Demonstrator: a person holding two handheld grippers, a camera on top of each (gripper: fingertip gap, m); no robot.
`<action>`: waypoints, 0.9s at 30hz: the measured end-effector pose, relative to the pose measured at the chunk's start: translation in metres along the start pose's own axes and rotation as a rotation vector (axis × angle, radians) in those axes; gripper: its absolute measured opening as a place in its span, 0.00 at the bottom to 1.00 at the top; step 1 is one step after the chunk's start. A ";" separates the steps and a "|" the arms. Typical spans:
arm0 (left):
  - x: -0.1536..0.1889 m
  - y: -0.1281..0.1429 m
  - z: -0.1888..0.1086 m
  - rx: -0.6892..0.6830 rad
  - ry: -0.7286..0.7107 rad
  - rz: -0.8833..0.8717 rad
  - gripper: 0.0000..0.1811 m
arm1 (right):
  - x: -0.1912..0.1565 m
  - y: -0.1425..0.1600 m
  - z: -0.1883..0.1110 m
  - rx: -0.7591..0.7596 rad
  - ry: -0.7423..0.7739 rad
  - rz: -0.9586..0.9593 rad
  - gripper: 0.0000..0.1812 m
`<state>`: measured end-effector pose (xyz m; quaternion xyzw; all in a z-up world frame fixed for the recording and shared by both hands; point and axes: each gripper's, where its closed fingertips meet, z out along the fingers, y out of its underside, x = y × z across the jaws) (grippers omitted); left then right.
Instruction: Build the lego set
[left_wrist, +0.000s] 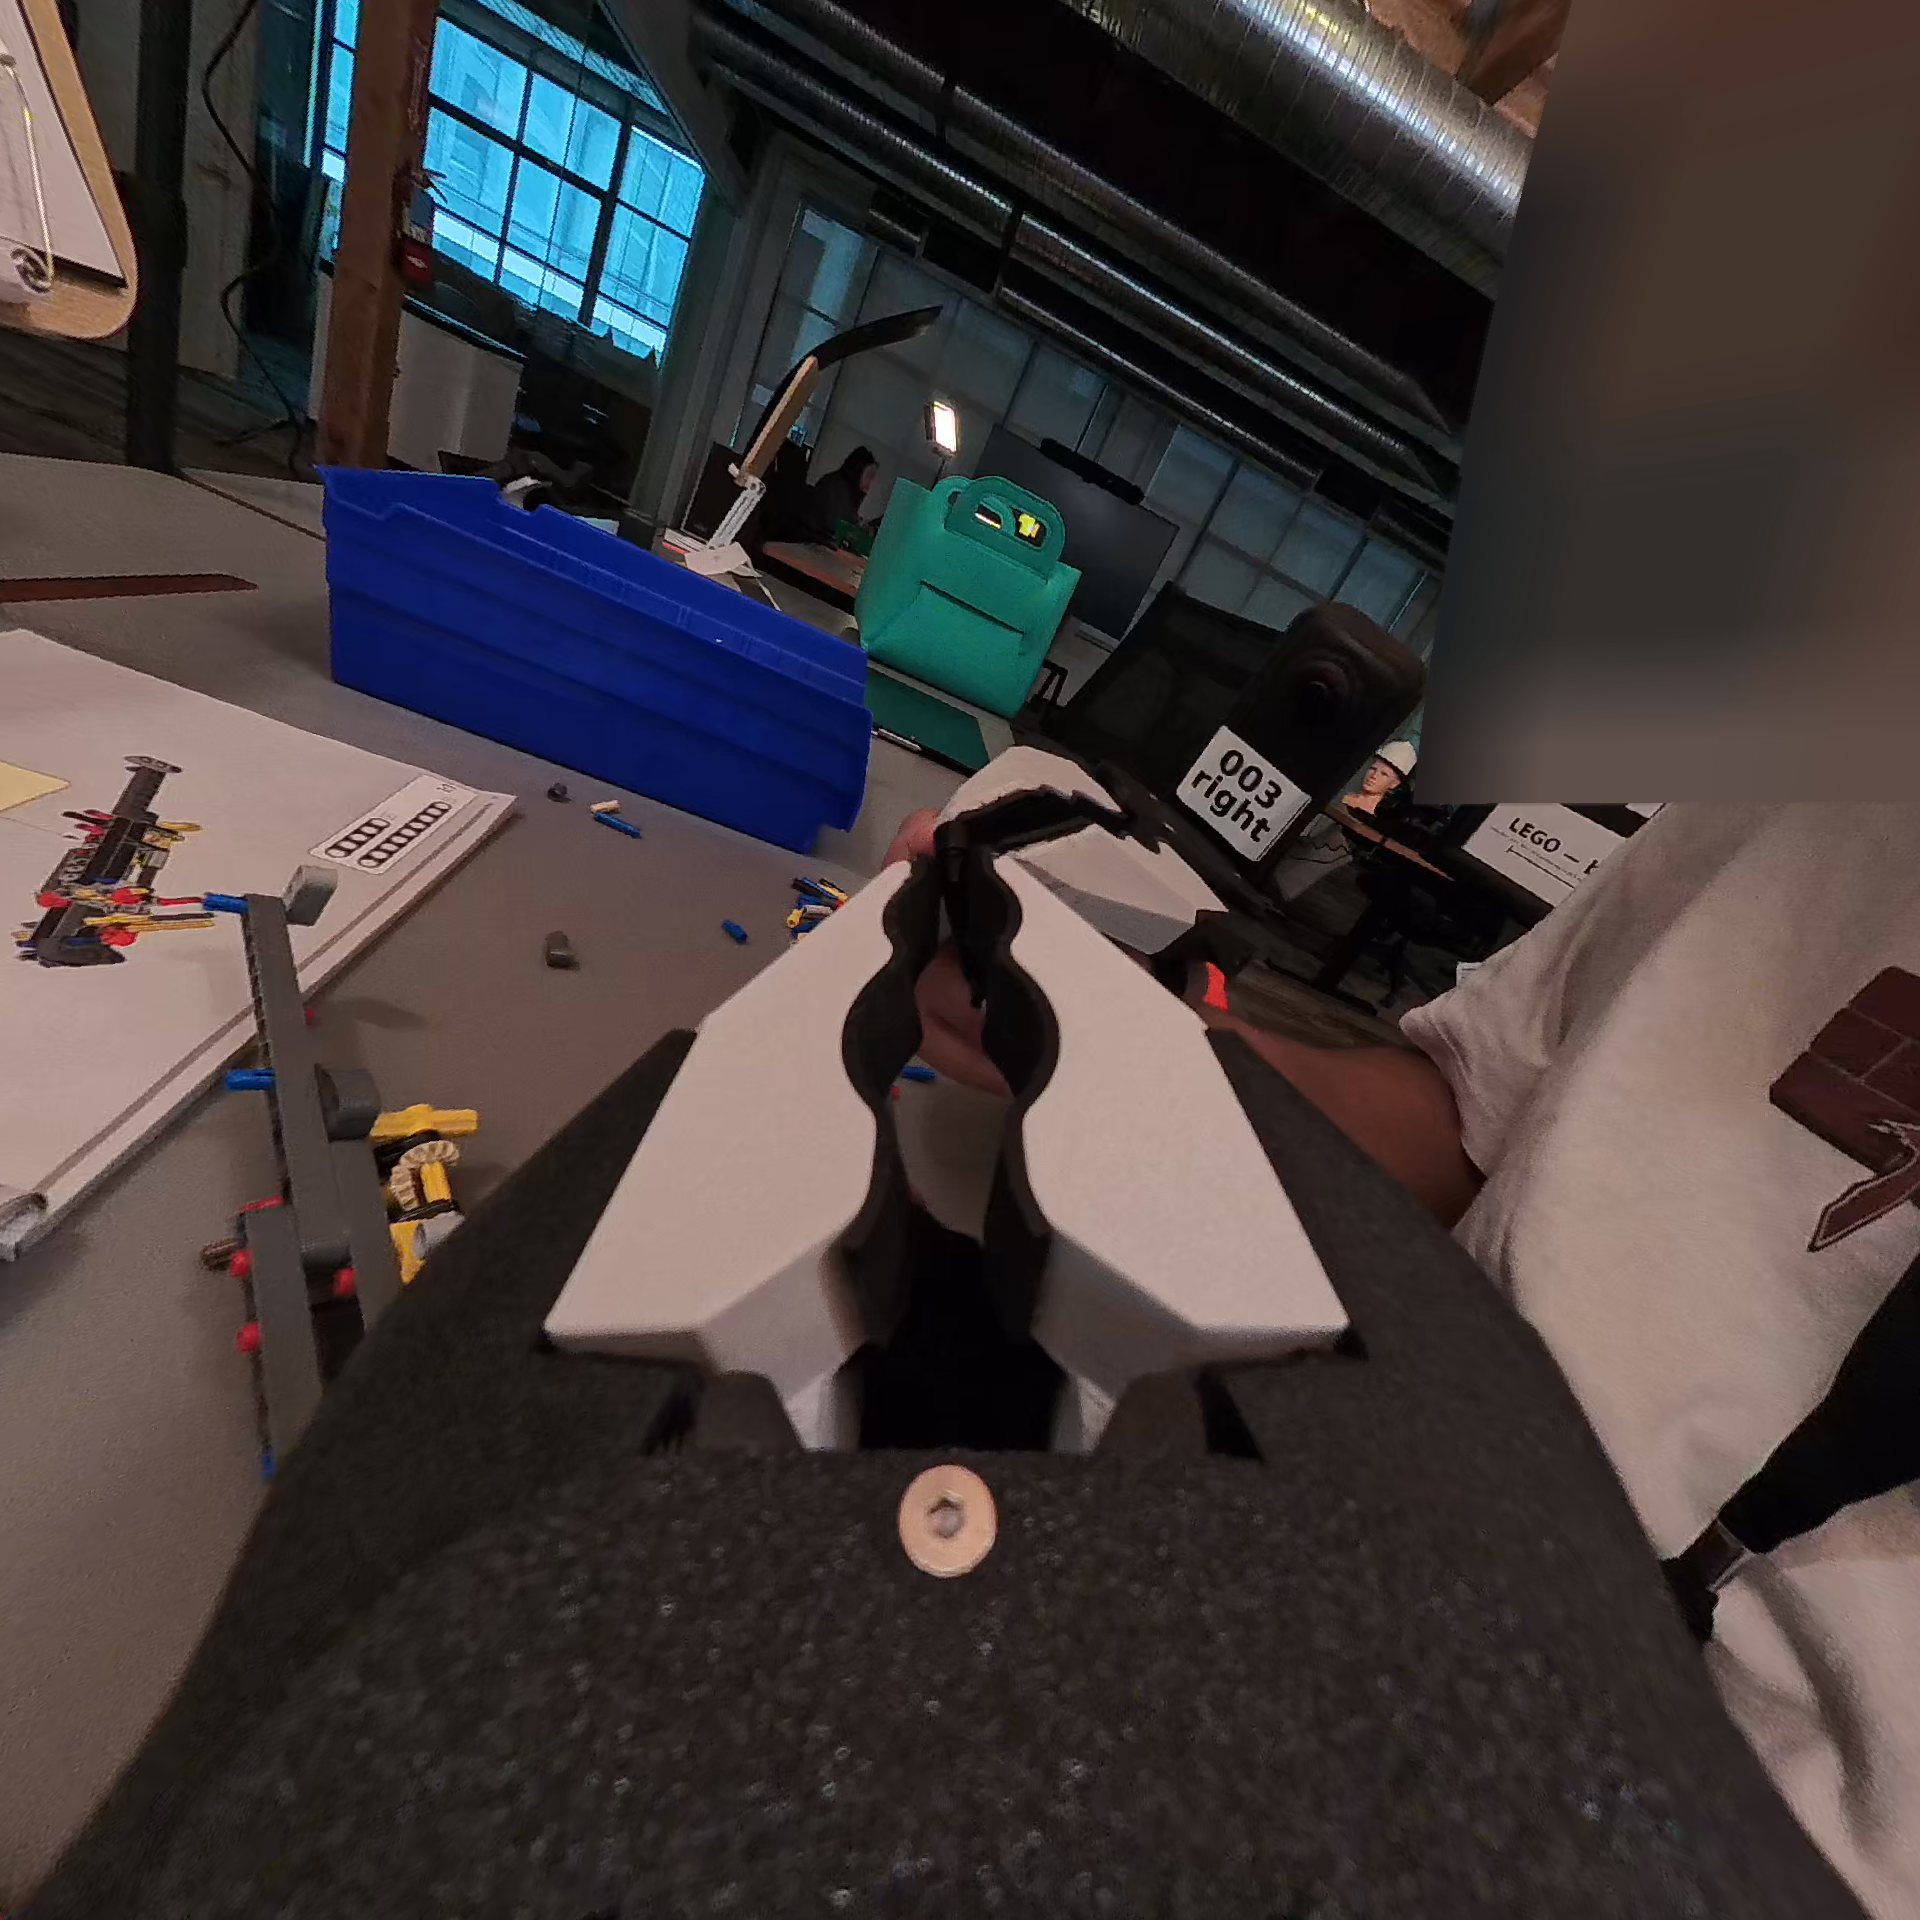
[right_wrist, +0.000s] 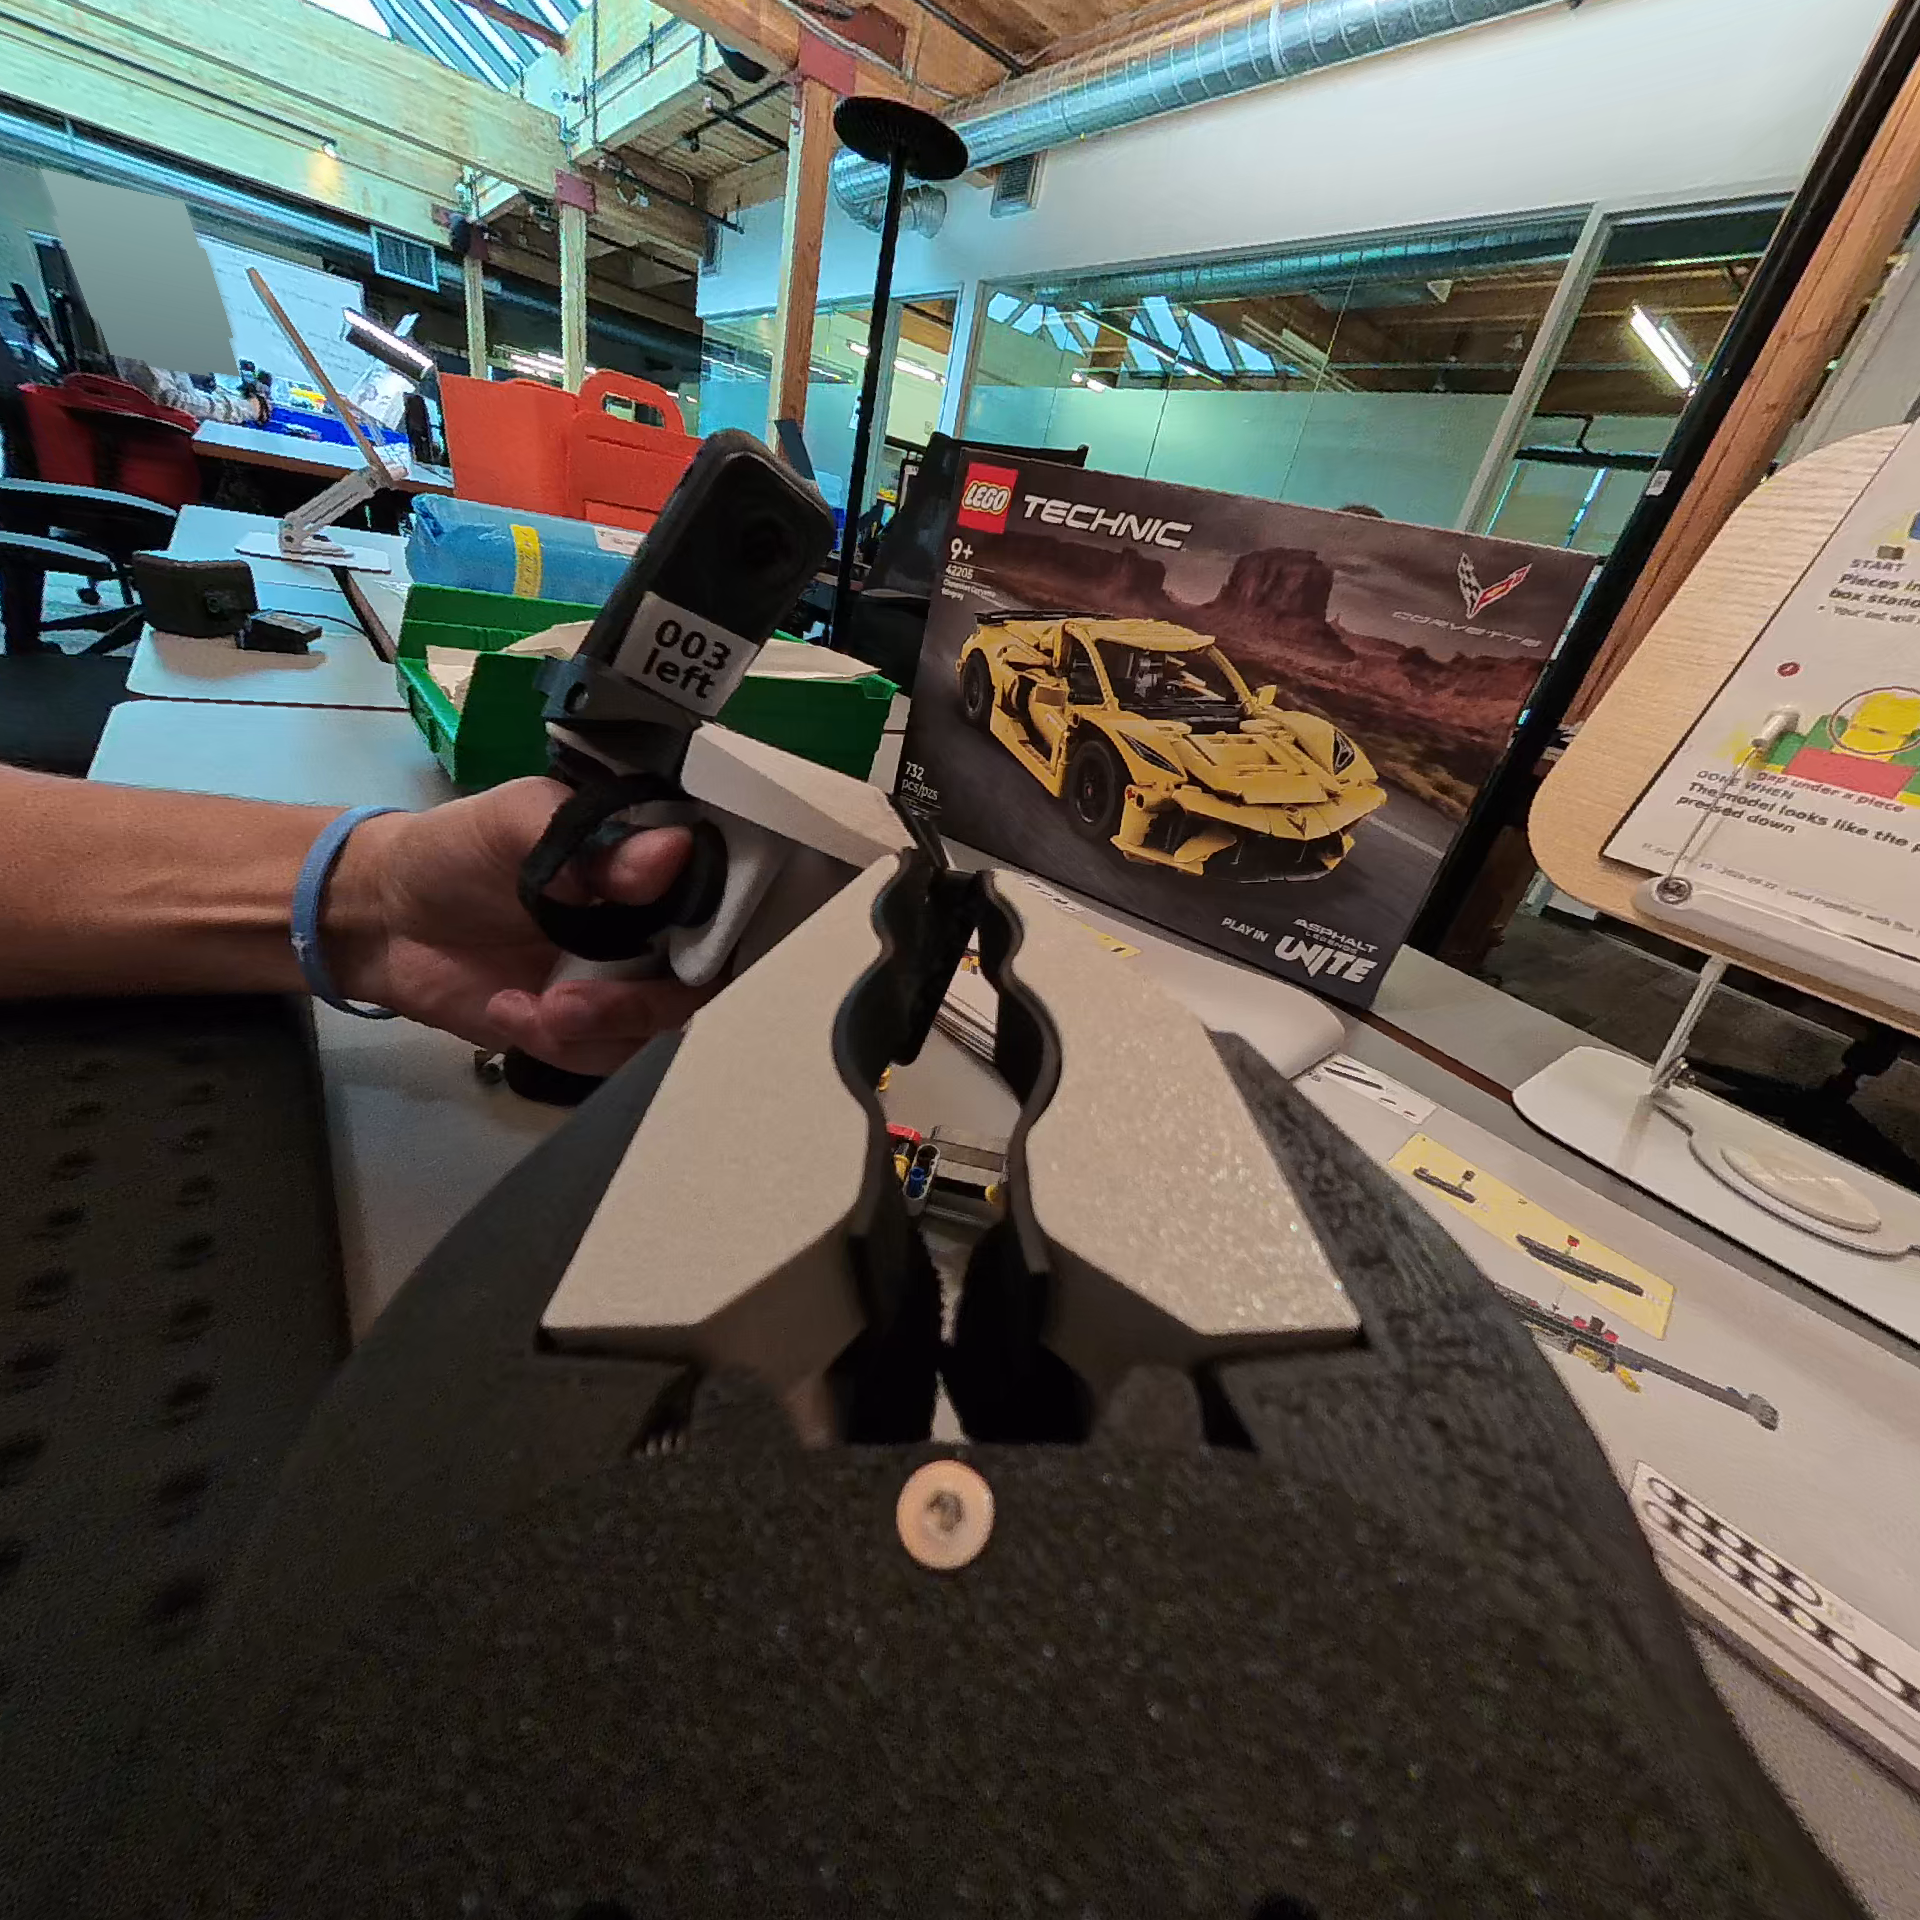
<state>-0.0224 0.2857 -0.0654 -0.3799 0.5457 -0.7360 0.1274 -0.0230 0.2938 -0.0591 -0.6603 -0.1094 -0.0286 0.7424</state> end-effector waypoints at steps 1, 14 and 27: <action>0.000 0.001 0.000 0.000 -0.003 -0.002 0.02 | 0.000 0.001 0.000 -0.003 -0.002 0.001 0.06; -0.006 0.012 0.004 -0.070 -0.071 0.097 0.02 | 0.021 -0.006 -0.016 0.023 -0.002 0.094 0.05; 0.000 0.022 0.002 -0.144 -0.027 0.113 0.02 | -0.010 0.037 -0.017 -0.300 -0.240 0.059 0.04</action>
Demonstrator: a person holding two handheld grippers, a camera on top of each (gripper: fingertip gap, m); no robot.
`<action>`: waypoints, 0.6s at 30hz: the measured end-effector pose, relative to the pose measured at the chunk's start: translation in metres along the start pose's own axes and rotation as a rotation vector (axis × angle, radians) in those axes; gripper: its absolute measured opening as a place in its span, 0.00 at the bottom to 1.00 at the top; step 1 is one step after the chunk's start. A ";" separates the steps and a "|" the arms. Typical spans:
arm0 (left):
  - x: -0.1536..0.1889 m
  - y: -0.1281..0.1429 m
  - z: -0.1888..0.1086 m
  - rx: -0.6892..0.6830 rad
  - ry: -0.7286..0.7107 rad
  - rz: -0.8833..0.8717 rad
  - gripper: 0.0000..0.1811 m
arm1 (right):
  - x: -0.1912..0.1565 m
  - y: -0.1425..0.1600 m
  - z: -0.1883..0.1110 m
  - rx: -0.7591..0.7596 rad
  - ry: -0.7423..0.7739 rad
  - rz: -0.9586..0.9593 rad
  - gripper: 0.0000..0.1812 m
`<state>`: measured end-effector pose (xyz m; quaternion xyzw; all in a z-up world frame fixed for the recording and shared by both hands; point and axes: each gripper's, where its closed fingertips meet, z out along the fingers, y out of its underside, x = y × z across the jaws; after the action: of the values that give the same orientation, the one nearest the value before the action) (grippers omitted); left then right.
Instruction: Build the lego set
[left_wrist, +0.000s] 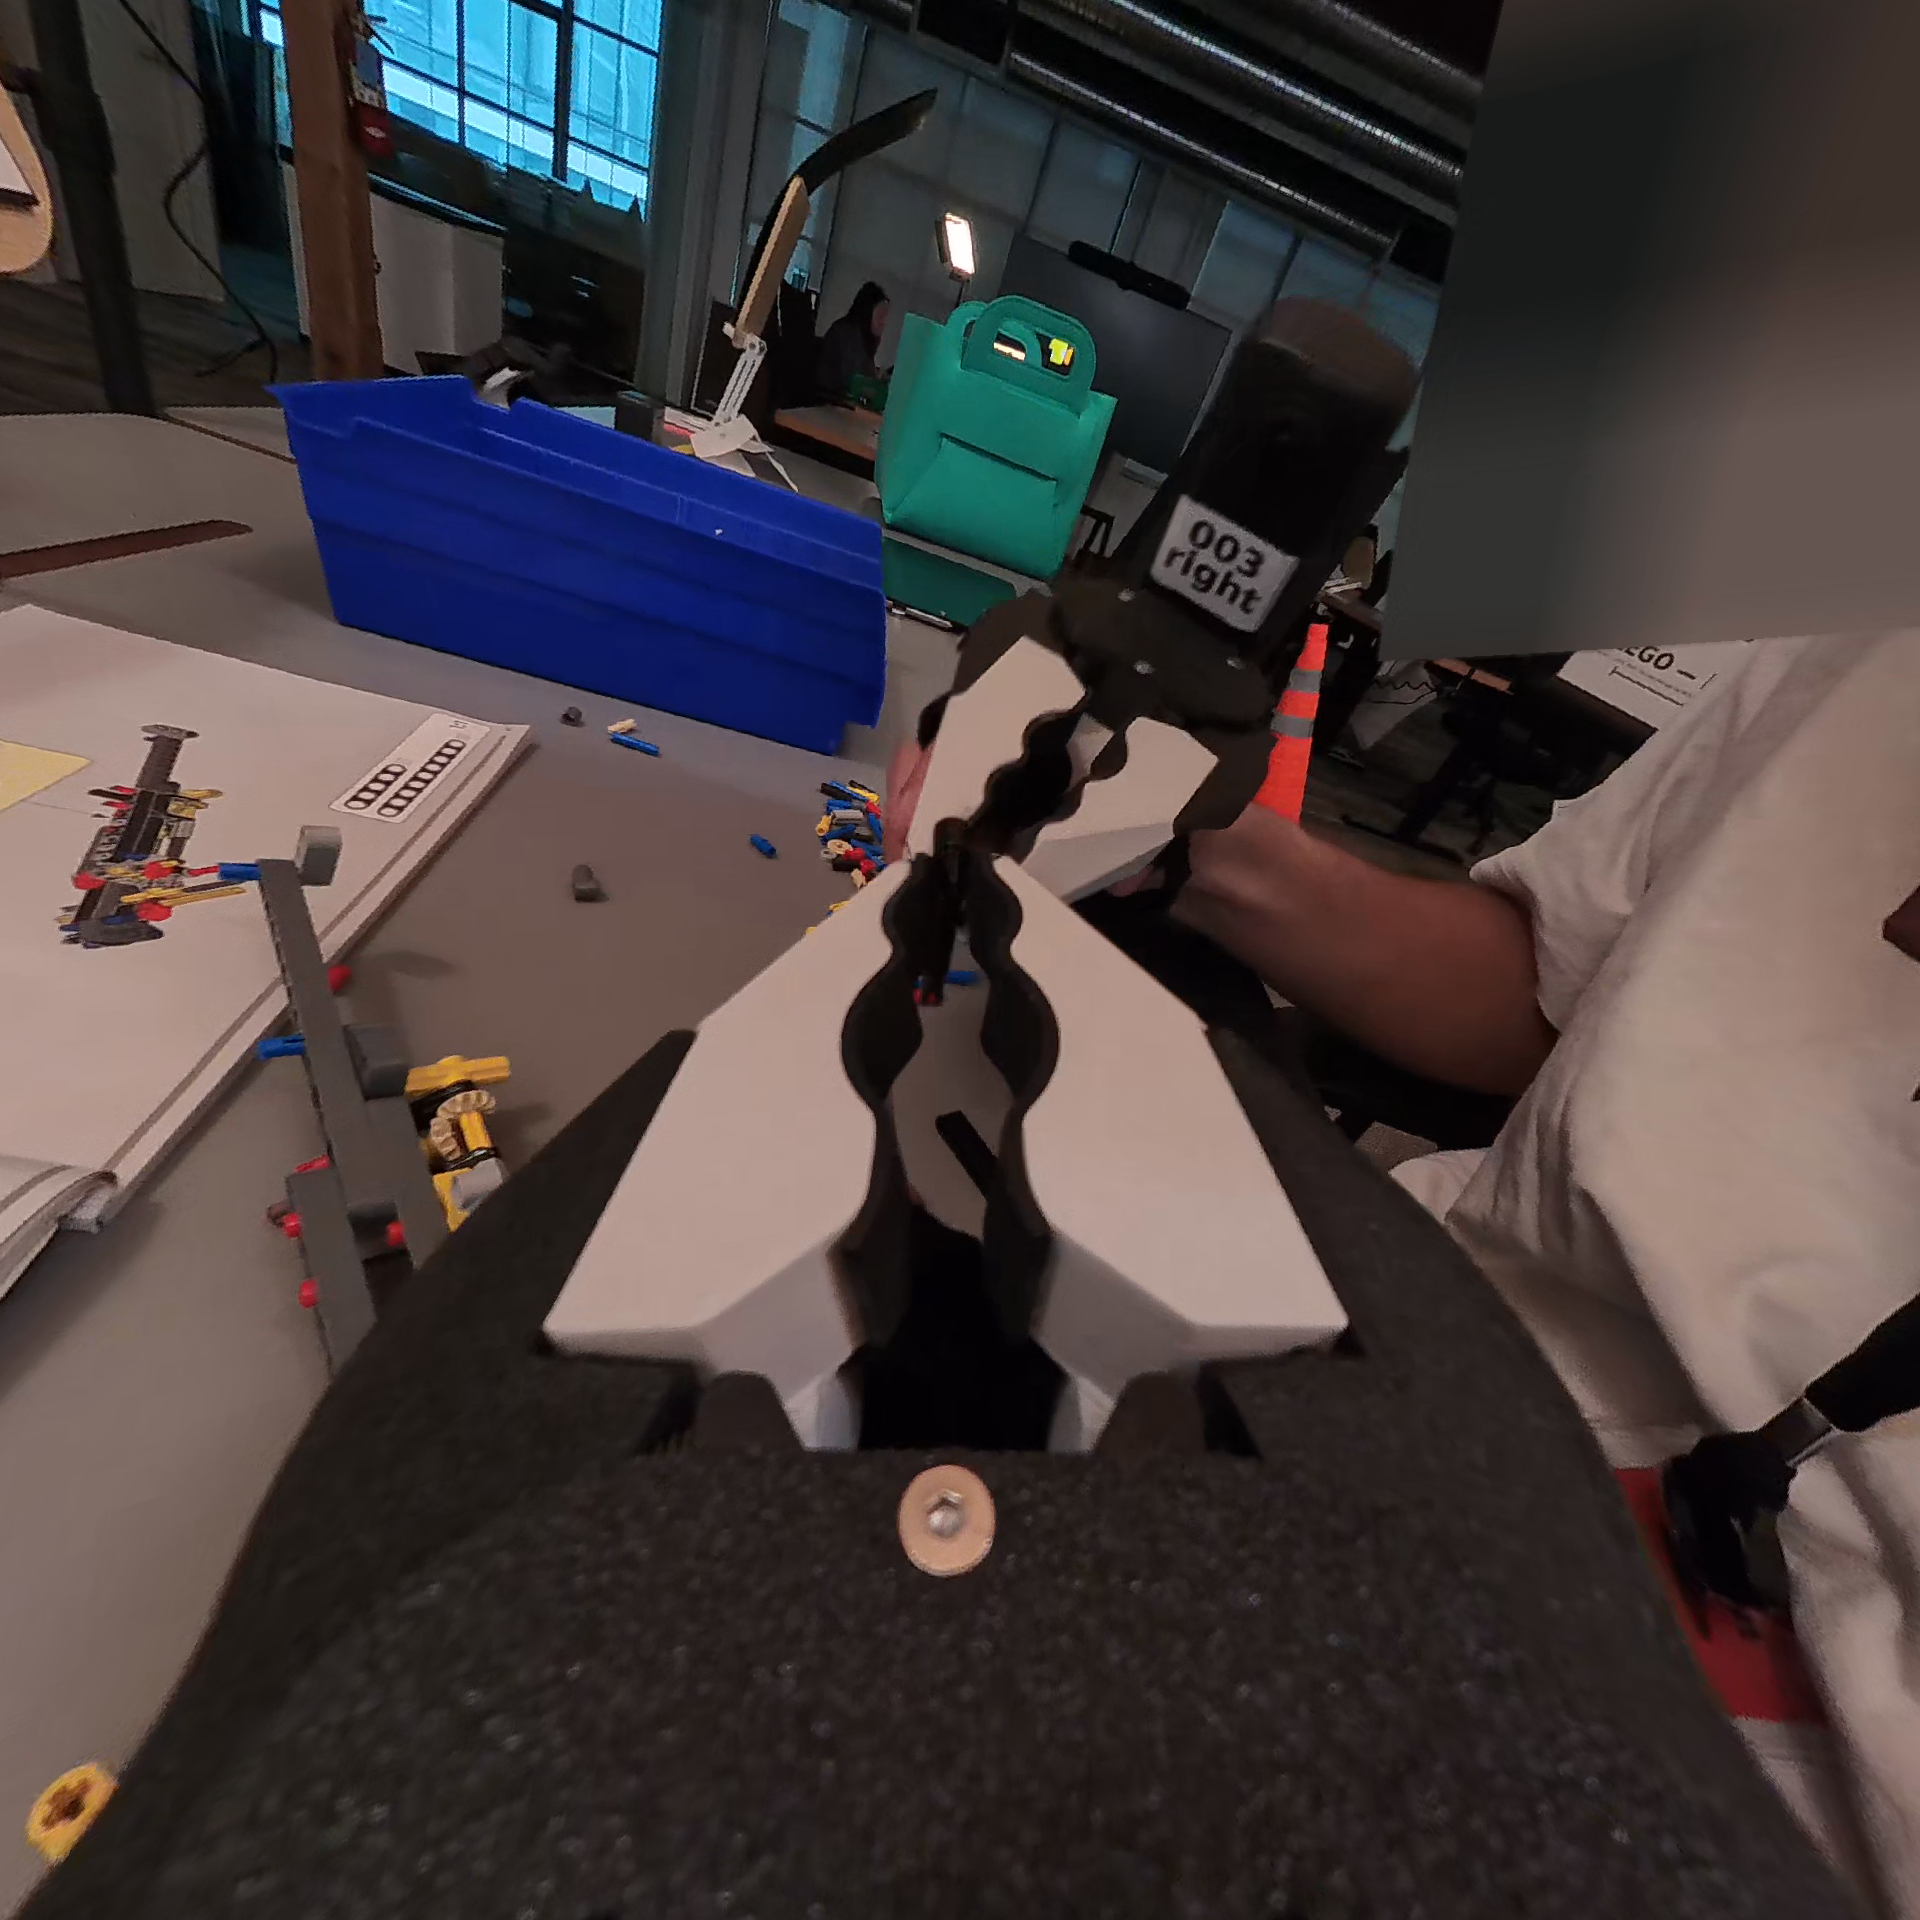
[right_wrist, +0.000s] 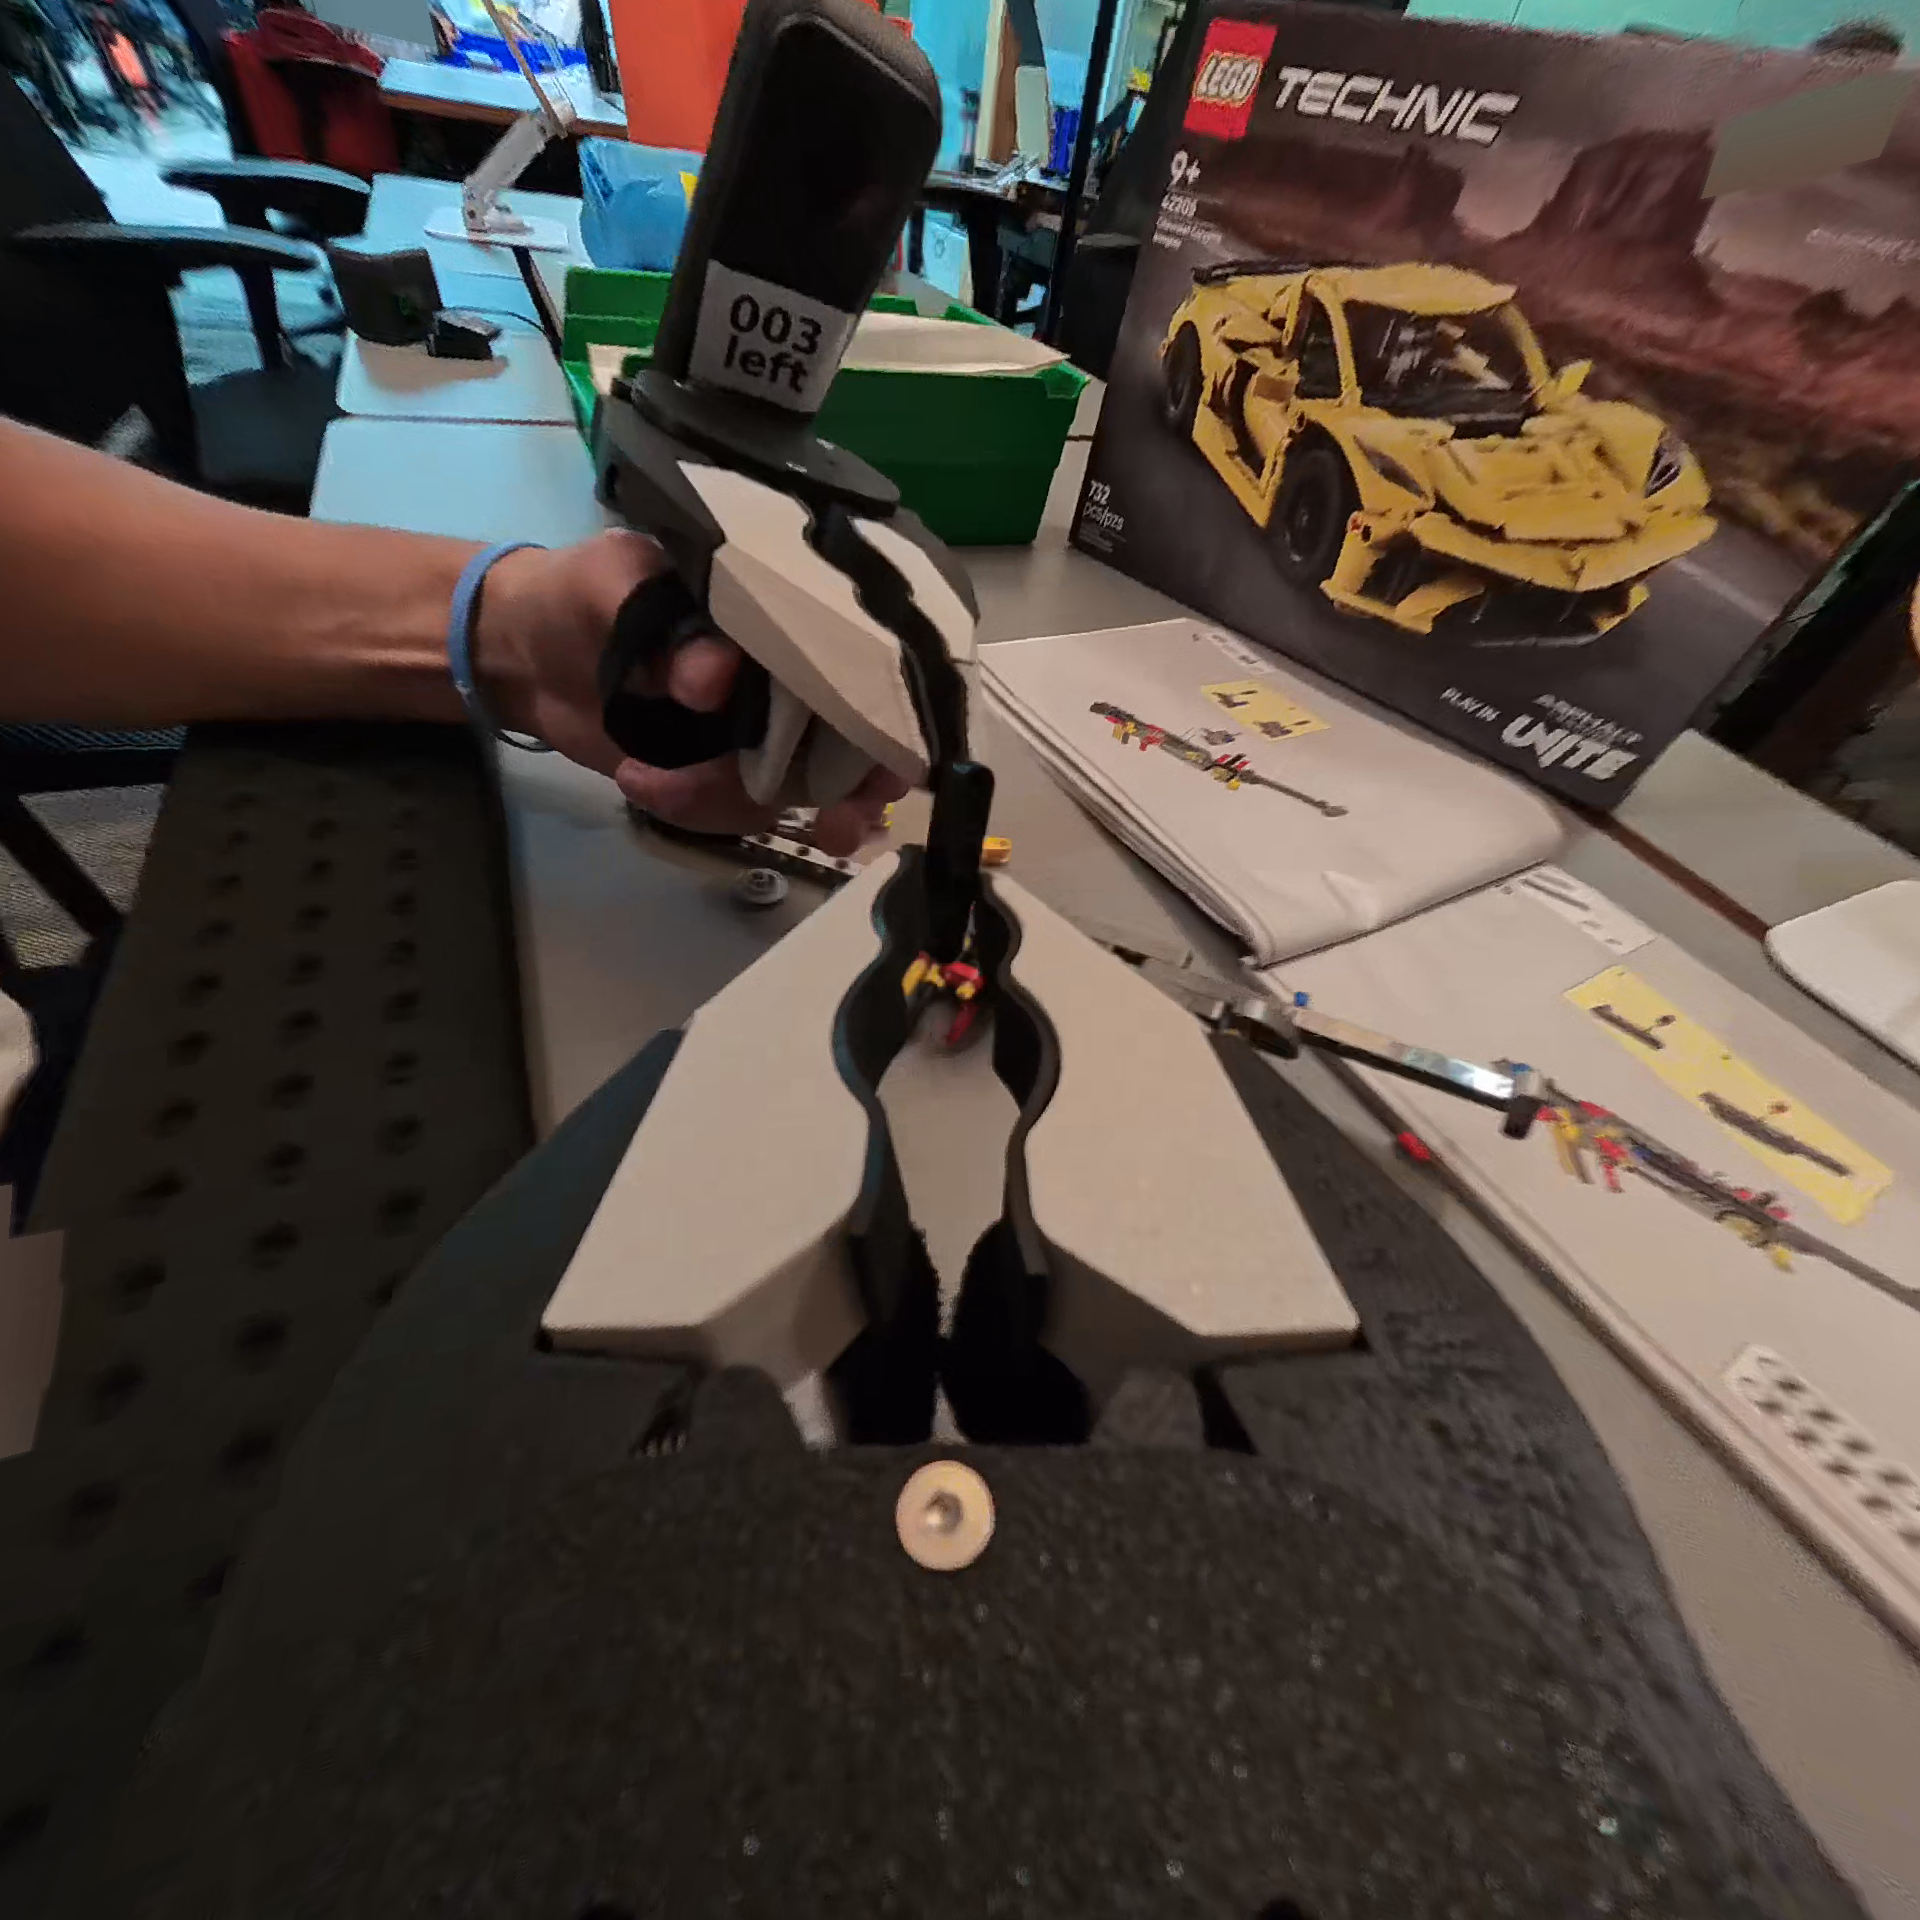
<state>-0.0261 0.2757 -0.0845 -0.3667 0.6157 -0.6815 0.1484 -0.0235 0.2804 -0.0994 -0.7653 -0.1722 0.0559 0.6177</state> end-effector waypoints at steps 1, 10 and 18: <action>0.001 -0.001 0.001 0.007 0.007 -0.001 0.01 | -0.002 0.000 0.003 0.013 -0.020 0.044 0.04; 0.000 -0.009 -0.004 0.040 -0.018 0.036 0.01 | -0.001 -0.016 -0.005 0.170 -0.028 0.075 0.07; 0.004 -0.005 -0.002 0.021 0.010 0.042 0.01 | -0.003 -0.025 -0.005 0.207 0.001 0.037 0.08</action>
<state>-0.0291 0.2752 -0.0786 -0.3486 0.6170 -0.6864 0.1634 -0.0299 0.2791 -0.0740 -0.7005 -0.1512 0.0844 0.6924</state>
